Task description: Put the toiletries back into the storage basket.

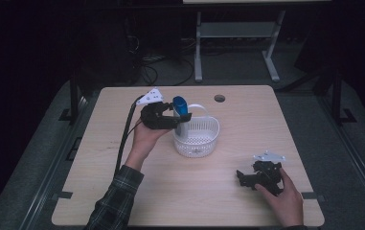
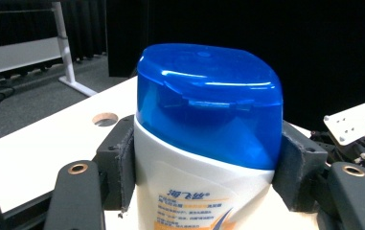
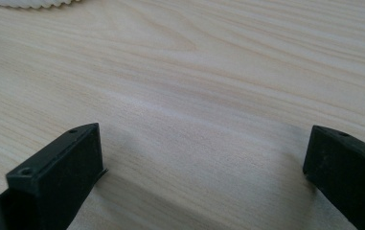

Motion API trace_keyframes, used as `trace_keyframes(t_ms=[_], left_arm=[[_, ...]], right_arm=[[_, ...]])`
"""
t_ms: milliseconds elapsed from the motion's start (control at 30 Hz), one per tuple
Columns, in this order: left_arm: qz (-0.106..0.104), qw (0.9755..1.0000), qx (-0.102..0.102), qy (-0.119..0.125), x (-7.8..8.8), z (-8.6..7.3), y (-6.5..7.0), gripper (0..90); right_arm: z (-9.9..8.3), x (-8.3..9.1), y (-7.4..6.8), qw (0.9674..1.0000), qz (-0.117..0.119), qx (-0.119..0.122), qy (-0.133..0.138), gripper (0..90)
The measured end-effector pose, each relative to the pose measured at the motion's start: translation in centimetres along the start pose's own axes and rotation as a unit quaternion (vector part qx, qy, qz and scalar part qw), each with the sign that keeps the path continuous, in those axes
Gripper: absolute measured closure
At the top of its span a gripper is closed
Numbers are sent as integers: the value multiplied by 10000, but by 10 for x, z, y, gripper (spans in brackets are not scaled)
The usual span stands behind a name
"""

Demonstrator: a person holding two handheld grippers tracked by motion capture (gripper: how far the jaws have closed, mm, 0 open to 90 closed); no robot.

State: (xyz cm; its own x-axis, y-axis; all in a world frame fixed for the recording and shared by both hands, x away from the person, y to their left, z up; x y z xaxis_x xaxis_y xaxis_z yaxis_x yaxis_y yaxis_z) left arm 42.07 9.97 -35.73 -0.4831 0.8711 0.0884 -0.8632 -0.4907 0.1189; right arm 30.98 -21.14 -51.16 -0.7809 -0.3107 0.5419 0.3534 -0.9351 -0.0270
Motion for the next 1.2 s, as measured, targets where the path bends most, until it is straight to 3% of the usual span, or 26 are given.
trace_keyframes(t_ms=[1200], left_arm=[[107,9993,8,-350,-6,-44,-6,345]], right_arm=[[0,0,0,10000,0,0,1,0]])
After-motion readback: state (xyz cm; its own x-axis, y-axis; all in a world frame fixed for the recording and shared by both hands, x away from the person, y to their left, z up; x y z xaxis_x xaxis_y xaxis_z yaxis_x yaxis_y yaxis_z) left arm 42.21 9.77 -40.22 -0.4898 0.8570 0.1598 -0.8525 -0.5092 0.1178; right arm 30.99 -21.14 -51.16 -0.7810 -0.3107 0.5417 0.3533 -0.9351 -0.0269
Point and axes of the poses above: each handheld gripper's, and its own axes: x roughly backward along the jaws, z roughly out of its top, y roughly to its right, the point moved 4 cm from there along -x, roughly forward along the jaws, and after that the axes turned 13 degrees about y, right-handed, at the moved point
